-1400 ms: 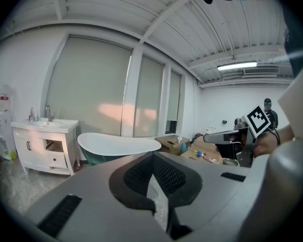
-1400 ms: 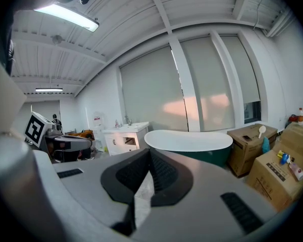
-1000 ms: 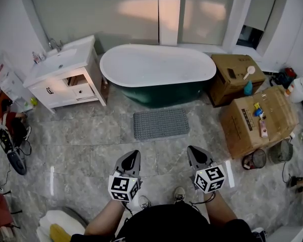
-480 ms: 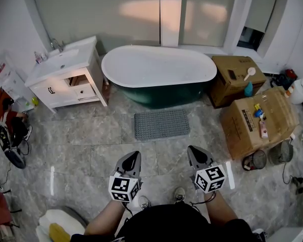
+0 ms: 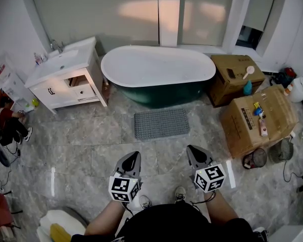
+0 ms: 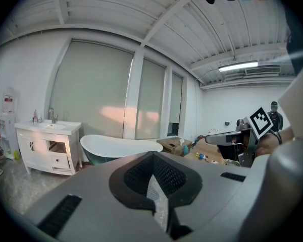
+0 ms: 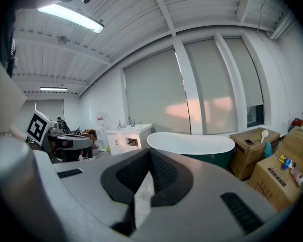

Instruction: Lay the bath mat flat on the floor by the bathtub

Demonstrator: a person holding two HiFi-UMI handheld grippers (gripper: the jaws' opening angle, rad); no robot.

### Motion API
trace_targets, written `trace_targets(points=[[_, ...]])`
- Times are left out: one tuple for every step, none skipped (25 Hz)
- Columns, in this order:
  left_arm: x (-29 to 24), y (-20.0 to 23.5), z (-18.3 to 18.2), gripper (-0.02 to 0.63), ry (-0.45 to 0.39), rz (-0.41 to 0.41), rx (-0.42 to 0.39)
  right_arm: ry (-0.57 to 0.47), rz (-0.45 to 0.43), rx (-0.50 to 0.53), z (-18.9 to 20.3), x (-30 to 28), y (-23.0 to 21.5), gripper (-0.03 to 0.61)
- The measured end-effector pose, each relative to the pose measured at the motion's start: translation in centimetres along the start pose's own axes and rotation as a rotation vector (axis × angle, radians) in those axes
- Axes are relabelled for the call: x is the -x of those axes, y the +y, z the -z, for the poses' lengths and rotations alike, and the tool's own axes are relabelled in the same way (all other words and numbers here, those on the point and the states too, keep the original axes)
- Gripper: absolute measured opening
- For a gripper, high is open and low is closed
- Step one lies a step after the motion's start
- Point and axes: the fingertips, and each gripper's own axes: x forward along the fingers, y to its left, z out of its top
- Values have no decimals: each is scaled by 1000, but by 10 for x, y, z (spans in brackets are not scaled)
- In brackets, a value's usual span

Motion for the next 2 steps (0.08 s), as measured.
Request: trace_targets(points=[[1,0,0,17,-1,0,0,-1,0,1,0,0,1,15],[1,0,1,17,-2,1,0,-1,0,2,1,1,2,15]])
